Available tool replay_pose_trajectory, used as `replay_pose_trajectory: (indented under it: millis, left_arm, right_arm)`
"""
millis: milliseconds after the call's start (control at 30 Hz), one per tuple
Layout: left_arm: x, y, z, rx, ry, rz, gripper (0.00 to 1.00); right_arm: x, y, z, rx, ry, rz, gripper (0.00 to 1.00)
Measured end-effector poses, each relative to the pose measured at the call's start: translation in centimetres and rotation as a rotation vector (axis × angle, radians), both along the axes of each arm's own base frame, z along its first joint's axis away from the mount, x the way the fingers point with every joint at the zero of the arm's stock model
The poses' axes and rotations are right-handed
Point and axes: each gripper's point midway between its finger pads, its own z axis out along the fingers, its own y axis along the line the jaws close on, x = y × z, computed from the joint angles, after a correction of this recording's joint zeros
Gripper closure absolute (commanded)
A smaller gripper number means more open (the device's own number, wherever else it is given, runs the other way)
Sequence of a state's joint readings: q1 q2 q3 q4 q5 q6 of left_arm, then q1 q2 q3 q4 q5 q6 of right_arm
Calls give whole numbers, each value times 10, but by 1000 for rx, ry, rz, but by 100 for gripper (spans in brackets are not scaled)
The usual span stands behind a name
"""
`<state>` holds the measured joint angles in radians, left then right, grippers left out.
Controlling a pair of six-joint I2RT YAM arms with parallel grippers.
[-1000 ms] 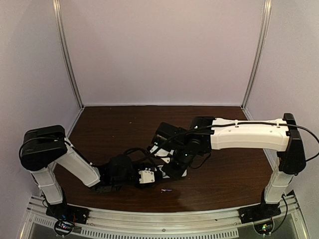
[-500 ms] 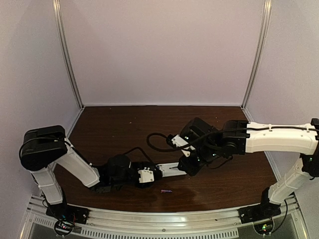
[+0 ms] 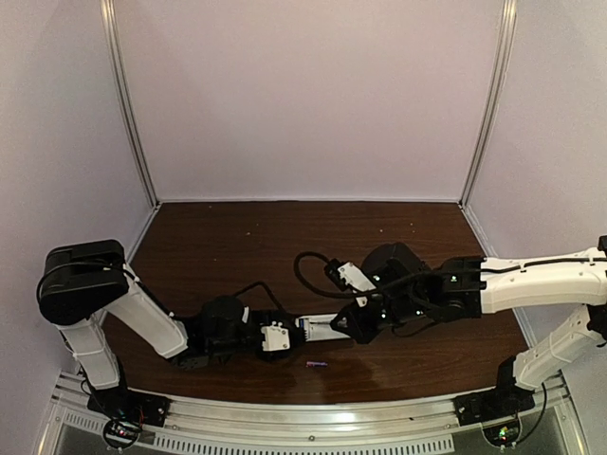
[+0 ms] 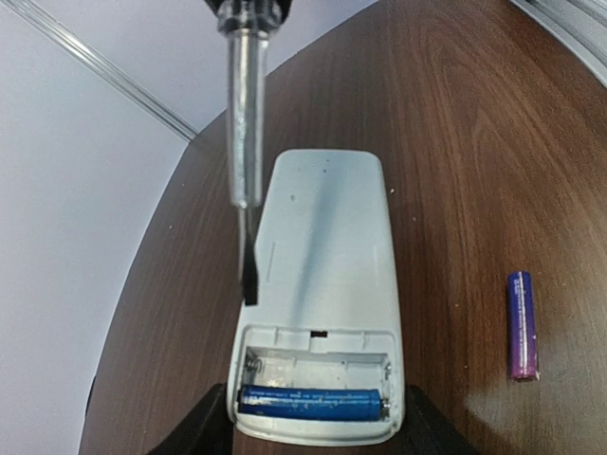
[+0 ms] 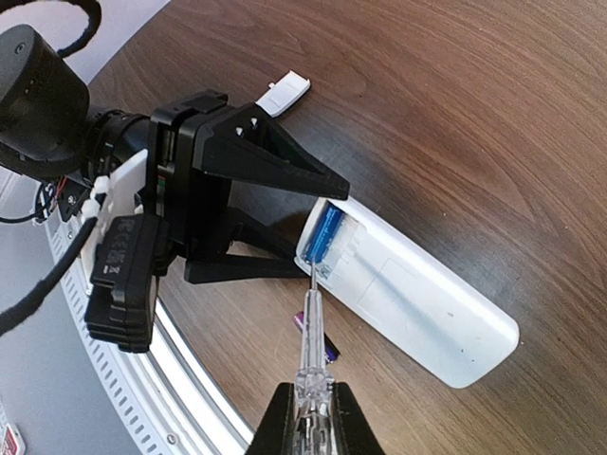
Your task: Unload the batteries from the remote control
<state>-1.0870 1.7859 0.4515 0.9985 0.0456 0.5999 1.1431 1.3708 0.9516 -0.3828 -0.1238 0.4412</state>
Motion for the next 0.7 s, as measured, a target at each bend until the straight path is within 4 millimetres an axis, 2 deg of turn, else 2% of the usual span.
replay_pose_trajectory:
  millis: [267, 567, 700]
  left_arm:
    - [-1, 1, 0, -2, 1, -5, 100]
    - [-4, 2, 2, -16, -1, -17, 100]
    - [-5, 2, 3, -16, -1, -19, 100]
  right_arm:
    - [6, 12, 8, 68, -5, -28, 100]
    - [12, 16, -13, 34, 25, -72, 100]
    - [13, 16, -15, 33, 30, -85, 100]
